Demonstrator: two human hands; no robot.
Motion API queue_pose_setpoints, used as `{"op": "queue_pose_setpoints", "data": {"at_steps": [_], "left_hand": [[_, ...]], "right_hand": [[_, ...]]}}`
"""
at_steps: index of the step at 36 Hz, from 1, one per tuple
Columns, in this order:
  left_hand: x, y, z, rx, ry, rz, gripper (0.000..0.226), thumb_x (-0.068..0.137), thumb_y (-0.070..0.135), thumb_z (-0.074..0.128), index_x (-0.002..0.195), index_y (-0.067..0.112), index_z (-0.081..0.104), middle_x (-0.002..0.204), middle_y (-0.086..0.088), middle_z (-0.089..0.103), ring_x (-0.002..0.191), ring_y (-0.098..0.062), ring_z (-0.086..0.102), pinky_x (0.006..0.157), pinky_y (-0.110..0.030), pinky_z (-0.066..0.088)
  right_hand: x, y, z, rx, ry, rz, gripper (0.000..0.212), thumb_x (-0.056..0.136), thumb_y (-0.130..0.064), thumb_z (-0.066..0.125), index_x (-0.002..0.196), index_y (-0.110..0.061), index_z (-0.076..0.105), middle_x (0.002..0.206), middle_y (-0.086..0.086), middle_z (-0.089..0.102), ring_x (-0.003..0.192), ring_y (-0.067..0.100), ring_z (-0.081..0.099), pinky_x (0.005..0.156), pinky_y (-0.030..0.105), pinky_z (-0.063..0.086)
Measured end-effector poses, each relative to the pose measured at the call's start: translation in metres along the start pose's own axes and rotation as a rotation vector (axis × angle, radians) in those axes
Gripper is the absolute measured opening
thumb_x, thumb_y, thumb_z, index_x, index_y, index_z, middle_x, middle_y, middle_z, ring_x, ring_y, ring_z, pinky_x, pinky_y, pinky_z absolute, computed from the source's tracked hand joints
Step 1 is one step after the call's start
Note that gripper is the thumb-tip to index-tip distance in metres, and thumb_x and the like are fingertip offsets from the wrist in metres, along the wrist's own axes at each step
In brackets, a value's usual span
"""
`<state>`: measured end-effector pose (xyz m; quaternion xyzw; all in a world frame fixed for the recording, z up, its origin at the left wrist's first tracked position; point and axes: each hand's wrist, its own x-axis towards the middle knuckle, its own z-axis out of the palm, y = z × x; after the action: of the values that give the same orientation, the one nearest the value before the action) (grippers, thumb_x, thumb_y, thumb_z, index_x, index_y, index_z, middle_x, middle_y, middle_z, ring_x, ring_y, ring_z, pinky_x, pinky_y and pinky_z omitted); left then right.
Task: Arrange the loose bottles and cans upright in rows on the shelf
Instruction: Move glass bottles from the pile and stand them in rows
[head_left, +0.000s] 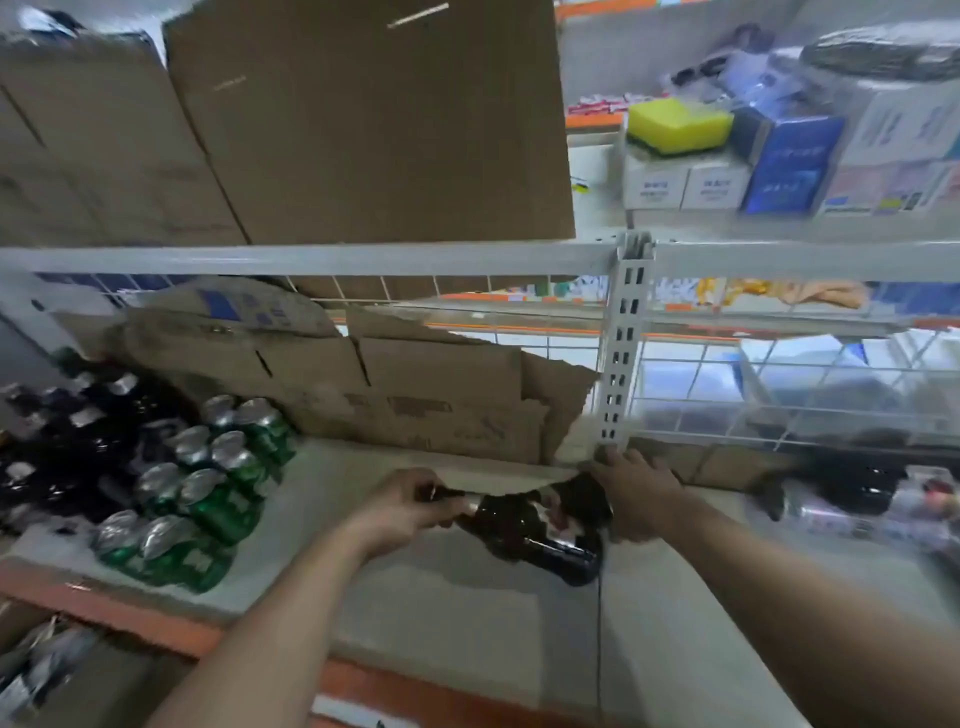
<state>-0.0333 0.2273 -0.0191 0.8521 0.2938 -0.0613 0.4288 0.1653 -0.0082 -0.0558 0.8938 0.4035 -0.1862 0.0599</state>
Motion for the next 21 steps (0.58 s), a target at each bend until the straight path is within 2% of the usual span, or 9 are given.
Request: {"op": "queue_pose_setpoints", "data": {"at_steps": [2, 4, 8, 10, 12, 14, 16, 18, 21], "left_hand": [[-0.002, 0.009, -0.010, -0.083, 0.081, -0.009, 0.039, 0.073, 0.055, 0.081, 0.087, 0.020, 0.073, 0.082, -0.002, 0.076, 0.082, -0.021, 0.074, 0.081, -0.036, 0.059], [-0.005, 0.021, -0.018, -0.037, 0.148, 0.003, 0.029, 0.081, 0.042, 0.081, 0.089, 0.017, 0.071, 0.081, 0.001, 0.074, 0.075, -0.011, 0.071, 0.072, -0.021, 0.054], [-0.011, 0.038, -0.029, 0.124, 0.294, 0.089, 0.021, 0.083, 0.036, 0.081, 0.079, 0.022, 0.065, 0.077, 0.005, 0.068, 0.075, -0.012, 0.065, 0.061, -0.026, 0.043], [-0.011, 0.037, -0.032, 0.181, 0.343, 0.072, 0.027, 0.083, 0.037, 0.080, 0.072, 0.025, 0.059, 0.072, 0.008, 0.062, 0.069, -0.008, 0.059, 0.055, -0.025, 0.037], [-0.007, 0.031, -0.034, 0.186, 0.426, 0.013, 0.032, 0.082, 0.039, 0.080, 0.070, 0.024, 0.055, 0.071, 0.005, 0.058, 0.069, -0.016, 0.057, 0.055, -0.029, 0.035], [-0.001, 0.021, -0.039, 0.156, 0.493, -0.038, 0.034, 0.081, 0.043, 0.078, 0.068, 0.022, 0.055, 0.071, -0.001, 0.060, 0.071, -0.024, 0.060, 0.056, -0.031, 0.036], [0.005, 0.013, -0.046, 0.135, 0.523, -0.032, 0.033, 0.082, 0.042, 0.076, 0.067, 0.017, 0.060, 0.067, -0.003, 0.062, 0.069, -0.027, 0.063, 0.056, -0.033, 0.040], [0.009, 0.006, -0.052, 0.107, 0.510, -0.036, 0.028, 0.083, 0.038, 0.073, 0.069, 0.016, 0.065, 0.066, -0.003, 0.065, 0.067, -0.026, 0.065, 0.058, -0.035, 0.047], [0.017, -0.007, -0.062, 0.030, 0.536, 0.015, 0.024, 0.076, 0.046, 0.071, 0.077, 0.022, 0.069, 0.073, 0.003, 0.069, 0.071, -0.019, 0.067, 0.068, -0.042, 0.058]], "right_hand": [[-0.003, -0.005, 0.006, -0.078, 0.032, -0.019, 0.087, 0.088, -0.044, 0.070, 0.160, -0.029, 0.023, 0.165, 0.012, 0.022, 0.151, 0.035, 0.024, 0.118, 0.047, 0.028], [-0.003, -0.010, 0.013, -0.077, 0.078, -0.020, 0.077, 0.091, -0.038, 0.068, 0.157, -0.027, 0.029, 0.164, 0.013, 0.028, 0.153, 0.036, 0.019, 0.119, 0.046, 0.027], [-0.001, -0.018, 0.013, -0.007, 0.076, -0.006, 0.074, 0.086, -0.038, 0.068, 0.152, -0.028, 0.037, 0.156, 0.008, 0.041, 0.149, 0.035, 0.024, 0.114, 0.045, 0.029], [0.000, -0.022, 0.007, 0.054, 0.080, -0.017, 0.080, 0.082, -0.046, 0.068, 0.154, -0.030, 0.035, 0.153, 0.004, 0.047, 0.149, 0.035, 0.025, 0.114, 0.045, 0.031], [0.002, -0.030, 0.002, 0.136, 0.115, -0.042, 0.077, 0.079, -0.054, 0.066, 0.149, -0.031, 0.042, 0.146, 0.001, 0.054, 0.145, 0.034, 0.030, 0.113, 0.044, 0.033], [0.006, -0.043, -0.002, 0.259, 0.185, -0.067, 0.074, 0.077, -0.059, 0.065, 0.143, -0.036, 0.044, 0.138, 0.000, 0.058, 0.137, 0.032, 0.039, 0.109, 0.044, 0.038], [0.012, -0.058, -0.006, 0.413, 0.247, -0.090, 0.079, 0.074, -0.064, 0.063, 0.143, -0.039, 0.034, 0.129, -0.001, 0.063, 0.127, 0.029, 0.051, 0.099, 0.041, 0.047], [0.023, -0.077, -0.007, 0.595, 0.259, -0.121, 0.081, 0.079, -0.054, 0.069, 0.146, -0.030, 0.028, 0.120, -0.001, 0.067, 0.114, 0.028, 0.062, 0.090, 0.040, 0.052], [0.042, -0.105, -0.001, 0.901, 0.236, -0.124, 0.055, 0.070, -0.035, 0.080, 0.117, -0.031, 0.051, 0.098, -0.007, 0.072, 0.094, 0.017, 0.071, 0.084, 0.049, 0.060]]}}
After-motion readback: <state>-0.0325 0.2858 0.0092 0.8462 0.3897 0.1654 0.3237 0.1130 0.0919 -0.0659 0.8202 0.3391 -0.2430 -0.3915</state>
